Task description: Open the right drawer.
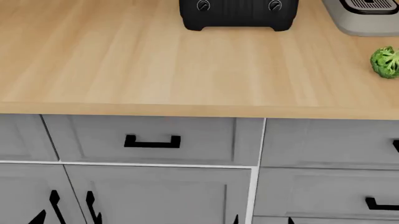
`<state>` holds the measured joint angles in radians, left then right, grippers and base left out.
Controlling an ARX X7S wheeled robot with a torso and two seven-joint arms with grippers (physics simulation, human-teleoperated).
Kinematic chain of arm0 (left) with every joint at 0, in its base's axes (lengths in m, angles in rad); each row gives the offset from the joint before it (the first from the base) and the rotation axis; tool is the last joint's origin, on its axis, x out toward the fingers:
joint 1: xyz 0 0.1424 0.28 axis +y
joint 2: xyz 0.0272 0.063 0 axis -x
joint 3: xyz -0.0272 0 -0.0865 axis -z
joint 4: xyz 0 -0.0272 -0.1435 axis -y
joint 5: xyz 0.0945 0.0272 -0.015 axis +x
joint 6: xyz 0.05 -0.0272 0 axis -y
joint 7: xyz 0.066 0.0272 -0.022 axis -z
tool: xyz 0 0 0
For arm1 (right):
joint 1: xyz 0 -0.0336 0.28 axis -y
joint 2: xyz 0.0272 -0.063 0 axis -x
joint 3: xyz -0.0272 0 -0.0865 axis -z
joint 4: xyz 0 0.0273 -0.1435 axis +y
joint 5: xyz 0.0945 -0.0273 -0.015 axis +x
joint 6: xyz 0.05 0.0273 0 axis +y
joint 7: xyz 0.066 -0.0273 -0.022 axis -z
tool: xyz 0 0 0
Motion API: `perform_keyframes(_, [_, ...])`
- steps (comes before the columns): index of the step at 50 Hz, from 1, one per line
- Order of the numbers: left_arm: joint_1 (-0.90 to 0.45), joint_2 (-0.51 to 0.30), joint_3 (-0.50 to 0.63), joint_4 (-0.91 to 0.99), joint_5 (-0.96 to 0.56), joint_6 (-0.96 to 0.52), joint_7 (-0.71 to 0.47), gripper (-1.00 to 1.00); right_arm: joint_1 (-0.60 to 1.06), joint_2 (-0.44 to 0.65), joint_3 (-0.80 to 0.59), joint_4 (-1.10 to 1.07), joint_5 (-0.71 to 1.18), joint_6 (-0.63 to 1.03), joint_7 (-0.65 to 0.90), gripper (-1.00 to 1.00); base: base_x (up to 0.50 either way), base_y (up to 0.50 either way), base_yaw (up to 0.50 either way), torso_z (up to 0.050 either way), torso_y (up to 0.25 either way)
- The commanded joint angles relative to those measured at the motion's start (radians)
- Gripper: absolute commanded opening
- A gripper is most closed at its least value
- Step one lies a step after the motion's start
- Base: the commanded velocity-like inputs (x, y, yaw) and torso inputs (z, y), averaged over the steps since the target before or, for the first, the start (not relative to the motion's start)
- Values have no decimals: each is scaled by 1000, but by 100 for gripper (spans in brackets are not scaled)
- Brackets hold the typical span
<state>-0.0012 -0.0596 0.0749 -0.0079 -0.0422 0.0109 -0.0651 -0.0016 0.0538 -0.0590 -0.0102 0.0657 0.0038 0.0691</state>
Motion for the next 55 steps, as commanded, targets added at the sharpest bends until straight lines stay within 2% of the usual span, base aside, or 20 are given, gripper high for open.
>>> perform_keyframes(1, [-1, -18, 21, -5, -19, 8, -16, 100, -1, 16, -14, -10, 25, 7, 26, 100, 0, 0, 0, 0, 0])
perform_keyframes(55, [-2, -69, 85, -4, -72, 28, -66, 100, 8, 67, -71, 9, 75, 5, 101, 100, 0, -144, 0, 0, 0])
